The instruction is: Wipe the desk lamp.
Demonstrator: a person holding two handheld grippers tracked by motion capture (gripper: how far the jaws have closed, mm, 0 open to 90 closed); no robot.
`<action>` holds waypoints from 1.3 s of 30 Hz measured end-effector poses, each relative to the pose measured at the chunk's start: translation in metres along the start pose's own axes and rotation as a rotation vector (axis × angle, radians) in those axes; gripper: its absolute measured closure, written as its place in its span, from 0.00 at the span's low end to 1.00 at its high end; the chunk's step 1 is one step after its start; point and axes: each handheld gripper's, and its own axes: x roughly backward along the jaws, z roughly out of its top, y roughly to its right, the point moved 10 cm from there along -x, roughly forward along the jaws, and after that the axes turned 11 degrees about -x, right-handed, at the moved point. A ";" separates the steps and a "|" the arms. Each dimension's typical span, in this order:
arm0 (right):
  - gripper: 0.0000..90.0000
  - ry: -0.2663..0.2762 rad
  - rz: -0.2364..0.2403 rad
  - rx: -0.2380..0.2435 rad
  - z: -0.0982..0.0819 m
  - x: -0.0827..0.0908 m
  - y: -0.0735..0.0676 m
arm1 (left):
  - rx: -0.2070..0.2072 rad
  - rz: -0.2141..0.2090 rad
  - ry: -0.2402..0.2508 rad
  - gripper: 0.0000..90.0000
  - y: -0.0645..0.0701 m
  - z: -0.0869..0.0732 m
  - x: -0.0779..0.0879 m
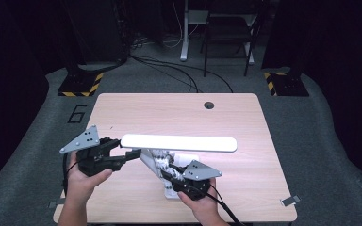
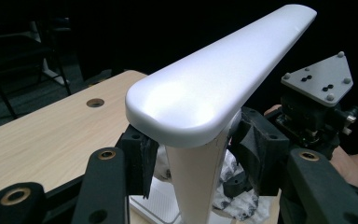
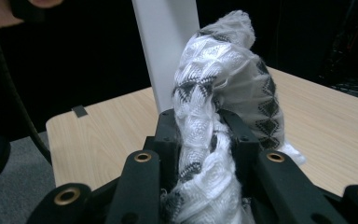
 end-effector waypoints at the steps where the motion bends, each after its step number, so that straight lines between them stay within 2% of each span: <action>1: 0.78 0.003 0.008 0.000 0.002 0.000 -0.002 | 0.000 0.001 0.000 0.57 0.000 0.000 0.000; 6: 0.79 0.031 0.005 0.038 0.015 -0.004 -0.006 | 0.000 0.002 0.000 0.57 0.000 0.000 0.000; 15: 0.78 0.086 -0.006 0.073 0.028 -0.006 -0.013 | -0.001 0.003 -0.003 0.57 0.000 0.000 0.000; 23: 0.78 0.165 -0.019 0.054 0.040 -0.003 -0.023 | -0.002 0.001 -0.001 0.57 0.001 0.000 0.000; 28: 0.78 0.229 -0.028 0.088 0.051 -0.002 -0.028 | -0.004 0.000 -0.002 0.57 0.001 0.000 0.000; 39: 0.79 0.296 -0.045 0.095 0.063 0.002 -0.031 | 0.002 -0.001 0.000 0.57 0.002 0.000 -0.001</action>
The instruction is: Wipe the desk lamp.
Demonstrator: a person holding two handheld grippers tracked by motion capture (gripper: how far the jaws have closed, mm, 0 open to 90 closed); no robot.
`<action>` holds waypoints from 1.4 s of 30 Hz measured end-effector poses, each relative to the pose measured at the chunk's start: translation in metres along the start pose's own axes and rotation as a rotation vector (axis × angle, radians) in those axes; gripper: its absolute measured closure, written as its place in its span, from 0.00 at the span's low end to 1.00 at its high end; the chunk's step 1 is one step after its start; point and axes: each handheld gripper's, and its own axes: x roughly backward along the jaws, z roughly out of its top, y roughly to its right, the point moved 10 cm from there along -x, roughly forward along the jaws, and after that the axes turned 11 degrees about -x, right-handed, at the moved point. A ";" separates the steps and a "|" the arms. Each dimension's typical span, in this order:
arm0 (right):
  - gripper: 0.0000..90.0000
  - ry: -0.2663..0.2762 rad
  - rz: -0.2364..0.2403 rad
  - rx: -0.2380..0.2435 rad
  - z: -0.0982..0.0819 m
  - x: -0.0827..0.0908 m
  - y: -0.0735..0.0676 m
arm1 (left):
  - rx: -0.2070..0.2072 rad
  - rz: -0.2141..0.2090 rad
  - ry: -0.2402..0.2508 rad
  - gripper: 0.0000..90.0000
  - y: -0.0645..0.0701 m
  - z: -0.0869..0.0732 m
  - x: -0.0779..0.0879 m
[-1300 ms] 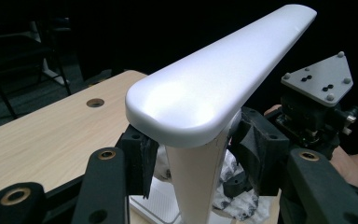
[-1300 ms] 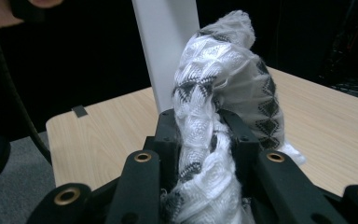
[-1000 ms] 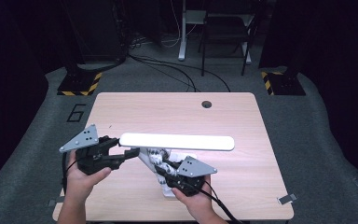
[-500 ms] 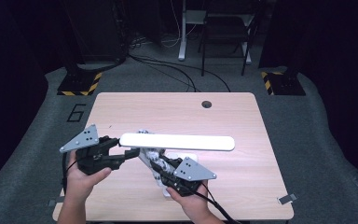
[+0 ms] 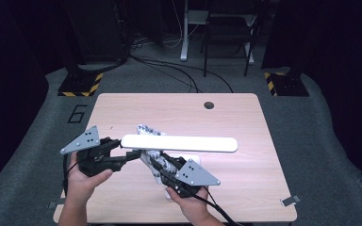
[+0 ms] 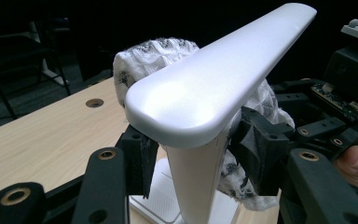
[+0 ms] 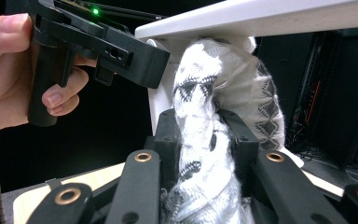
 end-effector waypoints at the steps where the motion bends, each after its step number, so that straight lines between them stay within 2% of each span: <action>1: 0.79 0.002 0.000 0.000 0.000 0.000 0.000 | -0.001 0.001 0.000 0.57 0.000 0.000 0.000; 7: 0.79 0.019 -0.008 0.026 0.005 -0.001 -0.001 | -0.002 -0.001 -0.001 0.57 0.000 0.000 0.000; 8: 0.79 0.023 -0.012 0.015 0.006 -0.001 0.000 | -0.002 -0.001 0.001 0.57 0.000 0.000 0.000; 12: 0.79 0.044 -0.018 0.019 0.012 0.003 0.004 | -0.001 -0.001 0.001 0.57 0.000 0.000 0.000; 17: 0.79 0.072 -0.038 0.002 0.018 0.015 0.010 | -0.002 0.001 0.000 0.57 0.000 0.000 0.000; 20: 0.79 0.095 -0.053 -0.014 0.022 0.025 0.015 | -0.005 0.004 0.001 0.57 0.000 0.000 0.000; 24: 0.79 0.124 -0.080 -0.008 0.027 0.039 0.024 | -0.009 0.005 -0.001 0.57 0.000 0.000 0.000; 28: 0.79 0.159 -0.112 -0.042 0.032 0.056 0.036 | -0.009 0.005 -0.001 0.57 0.000 0.000 0.000; 37: 0.79 0.230 -0.207 -0.083 0.042 0.097 0.063 | 0.000 0.002 -0.002 0.57 0.000 0.000 0.000; 42: 0.79 0.276 -0.267 -0.117 0.048 0.120 0.083 | 0.001 0.003 -0.001 0.57 0.000 0.000 0.000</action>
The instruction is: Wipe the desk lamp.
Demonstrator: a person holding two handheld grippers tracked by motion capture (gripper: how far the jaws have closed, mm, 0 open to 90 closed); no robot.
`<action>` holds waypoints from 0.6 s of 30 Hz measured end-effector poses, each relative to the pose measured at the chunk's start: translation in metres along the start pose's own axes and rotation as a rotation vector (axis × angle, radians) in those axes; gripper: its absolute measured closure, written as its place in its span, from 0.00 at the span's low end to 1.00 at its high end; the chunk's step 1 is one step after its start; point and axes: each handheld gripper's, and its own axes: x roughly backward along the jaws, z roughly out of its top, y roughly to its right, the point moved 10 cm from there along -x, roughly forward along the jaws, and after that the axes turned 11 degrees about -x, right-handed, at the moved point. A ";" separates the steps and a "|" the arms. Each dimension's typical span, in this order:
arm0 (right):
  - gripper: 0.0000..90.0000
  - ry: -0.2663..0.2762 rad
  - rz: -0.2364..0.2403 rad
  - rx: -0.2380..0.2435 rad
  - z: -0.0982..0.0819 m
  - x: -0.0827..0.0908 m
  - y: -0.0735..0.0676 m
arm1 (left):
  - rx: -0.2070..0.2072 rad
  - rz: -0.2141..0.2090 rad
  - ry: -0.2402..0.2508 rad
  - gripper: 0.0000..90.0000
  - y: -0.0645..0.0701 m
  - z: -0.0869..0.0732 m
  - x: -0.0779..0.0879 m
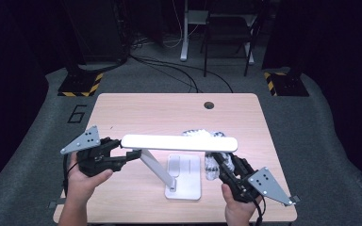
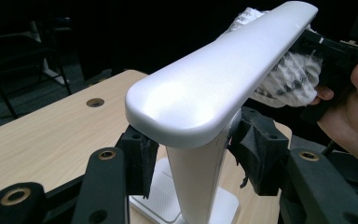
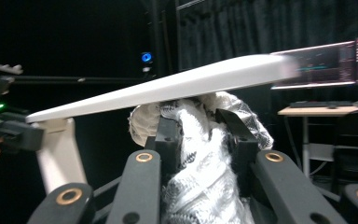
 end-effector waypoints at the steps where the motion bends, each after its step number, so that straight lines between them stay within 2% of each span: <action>1: 0.79 0.009 -0.008 -0.001 0.002 0.002 0.003 | 0.000 -0.001 -0.001 0.57 0.000 0.000 0.000; 5: 0.79 0.037 -0.039 -0.025 0.009 0.010 0.016 | 0.000 0.000 -0.002 0.57 0.000 0.000 0.000; 10: 0.79 0.048 -0.057 -0.025 0.013 0.017 0.022 | -0.001 0.002 -0.002 0.57 0.000 0.000 0.000; 14: 0.79 0.047 -0.057 -0.025 0.013 0.018 0.022 | -0.001 0.004 -0.004 0.57 0.000 0.000 0.000; 18: 0.79 0.033 -0.040 -0.026 0.011 0.014 0.014 | -0.001 0.008 -0.007 0.57 0.000 0.000 0.000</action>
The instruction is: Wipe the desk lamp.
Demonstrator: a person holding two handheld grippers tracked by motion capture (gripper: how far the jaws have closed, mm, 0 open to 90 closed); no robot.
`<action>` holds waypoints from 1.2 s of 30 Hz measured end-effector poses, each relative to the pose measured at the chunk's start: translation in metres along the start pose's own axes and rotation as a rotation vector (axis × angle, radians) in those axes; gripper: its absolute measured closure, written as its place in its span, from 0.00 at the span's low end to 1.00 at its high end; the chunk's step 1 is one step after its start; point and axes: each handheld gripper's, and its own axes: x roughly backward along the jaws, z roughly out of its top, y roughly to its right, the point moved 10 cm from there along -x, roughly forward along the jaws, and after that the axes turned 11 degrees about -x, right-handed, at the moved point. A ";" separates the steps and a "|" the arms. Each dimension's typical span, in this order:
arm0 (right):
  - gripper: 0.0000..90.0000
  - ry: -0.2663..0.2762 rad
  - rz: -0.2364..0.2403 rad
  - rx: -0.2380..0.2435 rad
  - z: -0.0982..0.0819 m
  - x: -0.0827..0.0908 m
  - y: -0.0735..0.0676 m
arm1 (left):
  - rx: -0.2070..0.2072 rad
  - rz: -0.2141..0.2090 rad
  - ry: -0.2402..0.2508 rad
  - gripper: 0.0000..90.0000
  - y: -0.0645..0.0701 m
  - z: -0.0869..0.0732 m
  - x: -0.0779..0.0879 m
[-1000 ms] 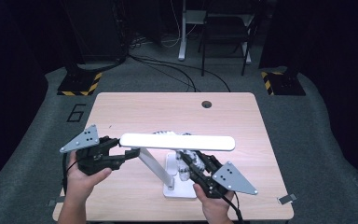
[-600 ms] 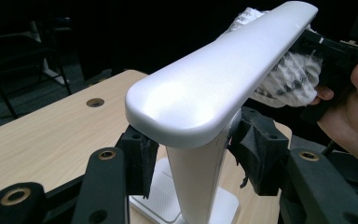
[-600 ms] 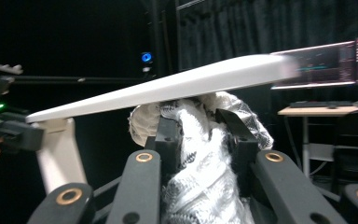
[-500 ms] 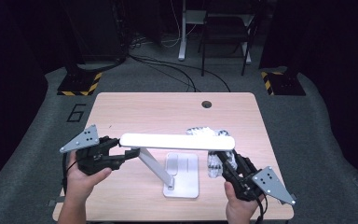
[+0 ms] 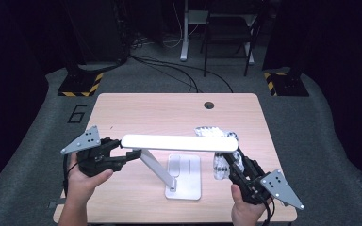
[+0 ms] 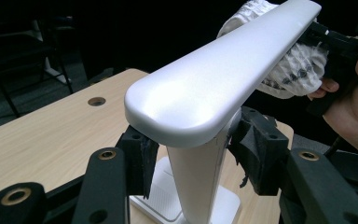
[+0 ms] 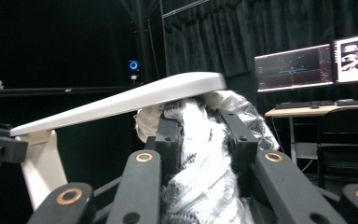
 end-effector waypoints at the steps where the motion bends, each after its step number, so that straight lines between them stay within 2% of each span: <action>1: 0.79 -0.003 0.006 0.007 -0.001 -0.002 -0.003 | -0.014 0.017 -0.010 0.58 -0.002 -0.001 0.000; 3: 0.79 -0.012 0.022 0.020 -0.003 -0.005 -0.008 | -0.046 0.052 -0.035 0.70 -0.003 -0.003 0.001; 4: 0.79 -0.020 0.034 0.027 -0.006 -0.008 -0.013 | -0.047 0.051 -0.031 0.77 -0.003 -0.002 0.000; 5: 0.79 -0.026 0.036 0.032 -0.007 -0.010 -0.015 | -0.020 0.019 -0.013 0.78 -0.001 -0.001 0.001; 7: 0.79 -0.038 0.039 0.031 -0.010 -0.015 -0.018 | -0.011 0.019 -0.005 0.78 -0.002 -0.002 0.000; 10: 0.79 -0.045 0.048 -0.001 -0.014 -0.020 -0.020 | -0.007 0.009 0.002 0.75 -0.002 -0.001 -0.001; 15: 0.79 -0.045 0.047 -0.003 -0.014 -0.019 -0.020 | -0.002 -0.001 0.004 0.70 -0.002 -0.002 -0.003; 18: 0.79 -0.045 0.045 0.001 -0.015 -0.018 -0.019 | 0.006 0.001 0.008 0.63 -0.005 -0.004 -0.003; 19: 0.79 -0.044 0.045 0.001 -0.015 -0.017 -0.018 | 0.018 -0.017 0.015 0.59 -0.006 -0.005 -0.005; 20: 0.79 -0.044 0.045 0.001 -0.015 -0.017 -0.018 | 0.018 -0.017 0.015 0.56 -0.006 -0.005 -0.005; 21: 0.79 -0.046 0.046 0.003 -0.015 -0.017 -0.018 | 0.031 -0.041 0.013 0.52 -0.007 -0.007 -0.009; 23: 0.79 -0.044 0.047 0.004 -0.014 -0.017 -0.018 | 0.031 -0.033 0.001 0.49 -0.010 -0.009 -0.014; 25: 0.79 -0.048 0.045 0.005 -0.014 -0.017 -0.018 | 0.035 -0.038 -0.006 0.48 -0.012 -0.011 -0.021; 28: 0.79 -0.048 0.046 0.006 -0.014 -0.017 -0.018 | 0.039 -0.059 0.009 0.47 -0.011 -0.009 -0.025; 29: 0.79 -0.048 0.046 0.005 -0.015 -0.017 -0.018 | 0.038 -0.082 0.031 0.47 -0.009 -0.006 -0.026; 32: 0.79 -0.048 0.048 0.002 -0.015 -0.017 -0.019 | 0.029 -0.099 0.055 0.47 -0.009 -0.002 -0.027; 36: 0.79 -0.046 0.050 0.006 -0.015 -0.018 -0.019 | 0.025 -0.094 0.048 0.51 -0.007 -0.002 -0.025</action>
